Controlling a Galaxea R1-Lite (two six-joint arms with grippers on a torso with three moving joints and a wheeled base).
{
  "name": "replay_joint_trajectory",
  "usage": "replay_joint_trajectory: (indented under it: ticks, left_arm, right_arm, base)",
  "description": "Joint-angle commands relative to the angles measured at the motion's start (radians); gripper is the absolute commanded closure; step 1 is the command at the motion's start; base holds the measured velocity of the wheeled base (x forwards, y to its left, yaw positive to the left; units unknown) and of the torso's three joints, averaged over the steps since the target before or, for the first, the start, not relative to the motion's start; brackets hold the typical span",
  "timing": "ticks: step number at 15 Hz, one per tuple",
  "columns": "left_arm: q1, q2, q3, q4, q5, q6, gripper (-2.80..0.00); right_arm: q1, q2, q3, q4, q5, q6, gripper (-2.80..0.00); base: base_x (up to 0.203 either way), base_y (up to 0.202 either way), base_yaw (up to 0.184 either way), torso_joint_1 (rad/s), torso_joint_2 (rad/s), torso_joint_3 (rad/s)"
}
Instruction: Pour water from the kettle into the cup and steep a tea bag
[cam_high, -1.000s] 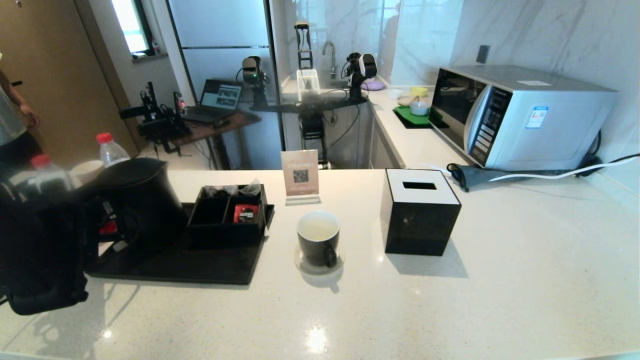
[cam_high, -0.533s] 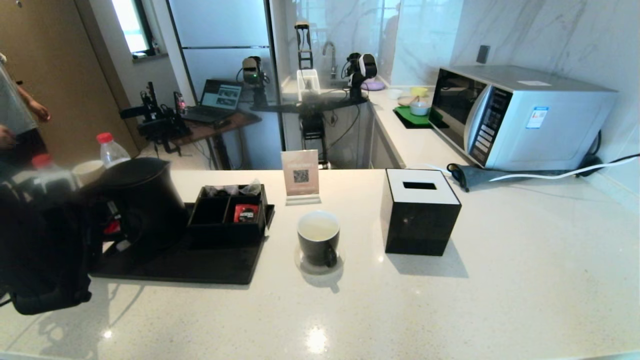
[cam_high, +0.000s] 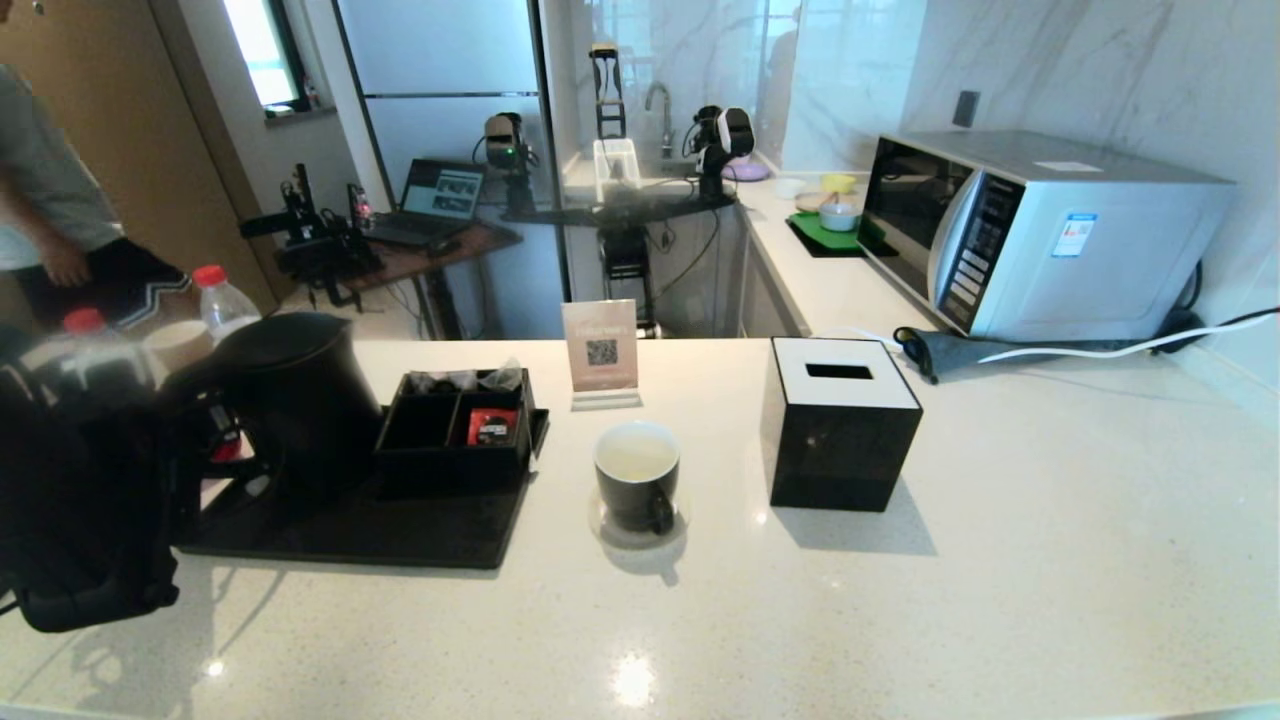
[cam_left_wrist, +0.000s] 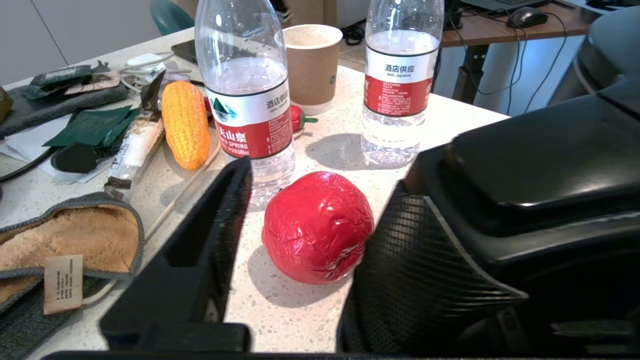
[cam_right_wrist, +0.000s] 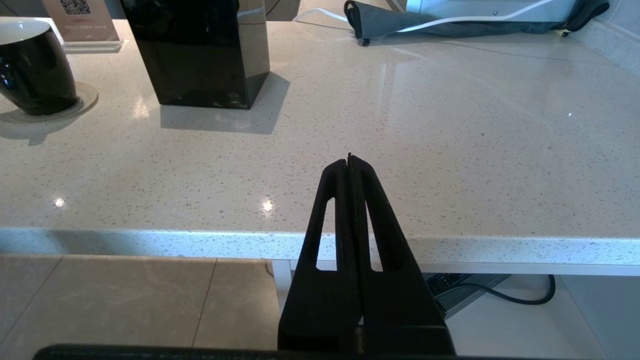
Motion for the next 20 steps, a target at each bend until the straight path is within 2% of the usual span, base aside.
replay_joint_trajectory:
  ticks: [1,12,20]
  left_arm:
    - [0.000,-0.002,0.010,-0.038,-0.001,-0.001,-2.80]
    - [0.000,-0.075,0.100,-0.038,-0.004,-0.020,-2.80]
    - [-0.003,-0.163,0.214,-0.038,-0.004,-0.035,-2.80]
  right_arm:
    - [0.000,0.000,0.000,0.000,0.000,0.000,0.00]
    - [0.000,0.000,0.000,0.000,0.000,0.000,0.00]
    - [0.000,0.000,0.000,0.000,0.000,0.000,0.00]
  base:
    - [0.000,0.000,0.000,0.000,0.00,0.000]
    - [0.000,0.000,0.000,0.000,0.00,0.000]
    - [0.000,0.000,0.000,0.000,0.00,0.000]
